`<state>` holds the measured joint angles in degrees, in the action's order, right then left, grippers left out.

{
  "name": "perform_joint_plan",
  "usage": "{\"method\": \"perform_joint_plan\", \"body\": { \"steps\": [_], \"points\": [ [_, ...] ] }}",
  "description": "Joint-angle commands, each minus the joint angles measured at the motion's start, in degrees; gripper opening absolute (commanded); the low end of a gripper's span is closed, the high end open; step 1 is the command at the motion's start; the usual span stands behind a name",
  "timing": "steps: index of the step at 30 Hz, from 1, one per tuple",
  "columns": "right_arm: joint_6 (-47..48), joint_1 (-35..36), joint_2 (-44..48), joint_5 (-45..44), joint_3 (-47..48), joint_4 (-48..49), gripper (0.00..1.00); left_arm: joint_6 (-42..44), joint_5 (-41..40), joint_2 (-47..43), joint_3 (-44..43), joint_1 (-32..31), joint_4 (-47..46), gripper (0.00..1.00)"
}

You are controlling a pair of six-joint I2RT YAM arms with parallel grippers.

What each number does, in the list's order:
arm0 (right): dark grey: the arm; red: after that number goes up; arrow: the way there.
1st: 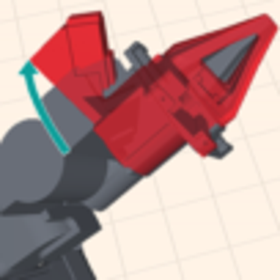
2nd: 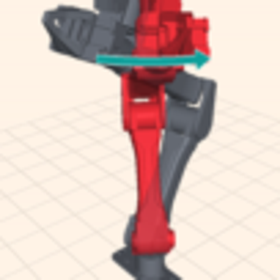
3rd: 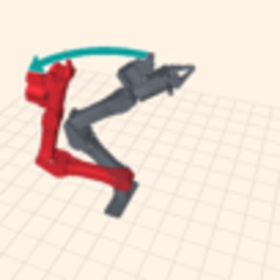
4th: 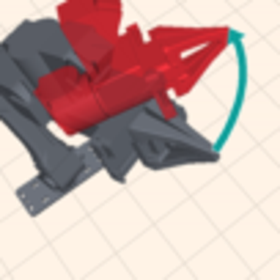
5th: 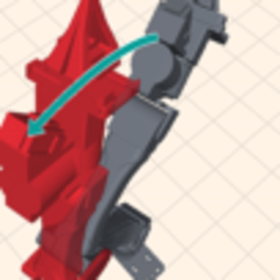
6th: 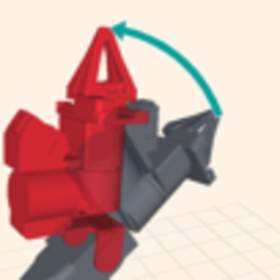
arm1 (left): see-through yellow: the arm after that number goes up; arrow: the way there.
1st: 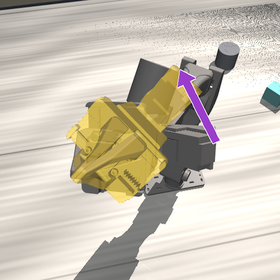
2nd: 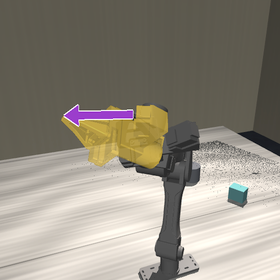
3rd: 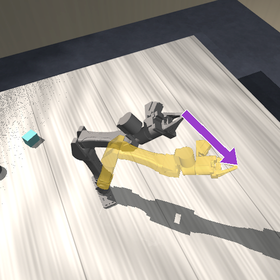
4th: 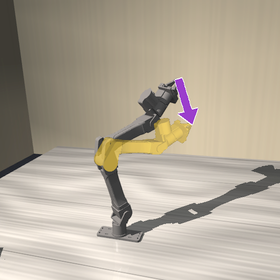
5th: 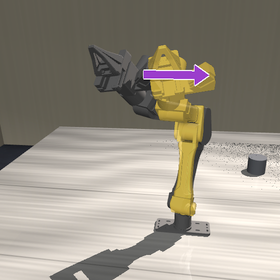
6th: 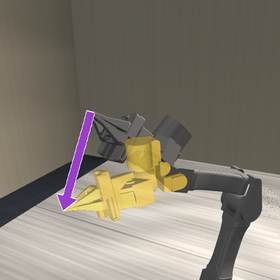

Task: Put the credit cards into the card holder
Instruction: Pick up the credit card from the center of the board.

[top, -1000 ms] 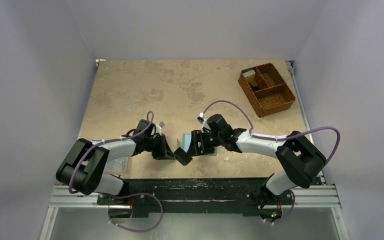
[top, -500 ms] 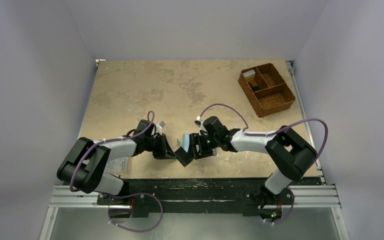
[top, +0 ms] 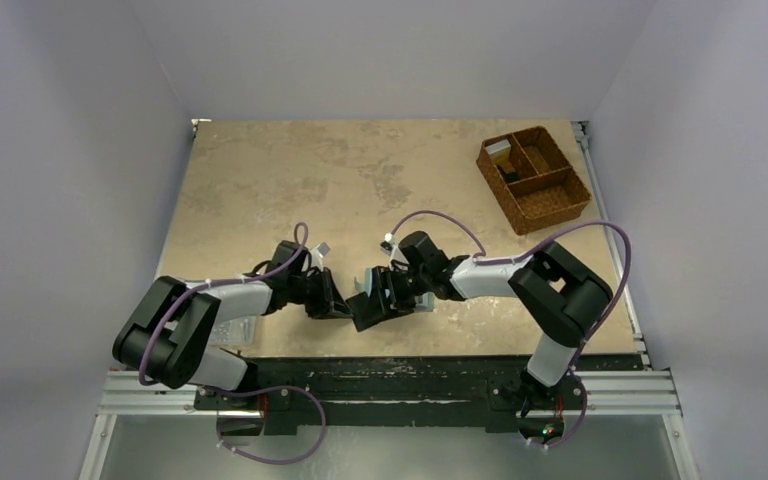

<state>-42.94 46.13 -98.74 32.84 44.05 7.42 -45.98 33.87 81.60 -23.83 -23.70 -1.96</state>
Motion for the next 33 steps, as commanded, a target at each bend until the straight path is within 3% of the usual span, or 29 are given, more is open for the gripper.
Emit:
{"method": "perform_joint_plan", "body": {
  "steps": [1,5,9,16,18,22,26,29,33],
  "points": [
    [-2.4,0.3,-3.3,2.4,1.7,1.7,0.56,0.2,-2.6,-0.4,1.9,-0.2,0.9,0.03],
    [-4.7,0.0,-5.2,2.7,1.8,4.7,0.43,-0.4,-2.5,-0.4,2.9,-0.3,0.0,0.03],
    [-6.4,-0.9,-6.1,3.0,2.1,7.1,0.36,-0.8,-2.4,-0.4,3.7,-0.2,-0.6,0.02],
    [-4.0,-1.1,-3.7,2.2,2.8,6.0,0.0,-0.3,-2.9,-5.3,2.0,-0.2,1.6,0.03],
    [-1.1,-1.0,-1.1,0.7,3.8,1.5,0.0,0.2,-4.7,-9.9,-0.1,-0.2,5.7,0.11],
    [6.4,-1.1,7.4,-5.5,6.0,-11.5,0.0,3.1,-9.8,-17.9,-5.9,-0.1,12.8,0.39],
    [13.8,-2.1,15.1,-13.9,8.4,-23.1,0.0,5.8,-9.5,-20.6,-10.8,0.0,13.9,0.59],
    [12.7,-8.5,20.2,-8.6,3.2,-18.8,0.0,6.6,-5.6,-18.7,-12.8,0.0,10.5,0.65],
    [16.3,-16.7,19.3,3.7,1.5,-18.8,0.0,5.2,0.8,-12.7,-13.3,0.0,4.3,0.66]
  ]
}}
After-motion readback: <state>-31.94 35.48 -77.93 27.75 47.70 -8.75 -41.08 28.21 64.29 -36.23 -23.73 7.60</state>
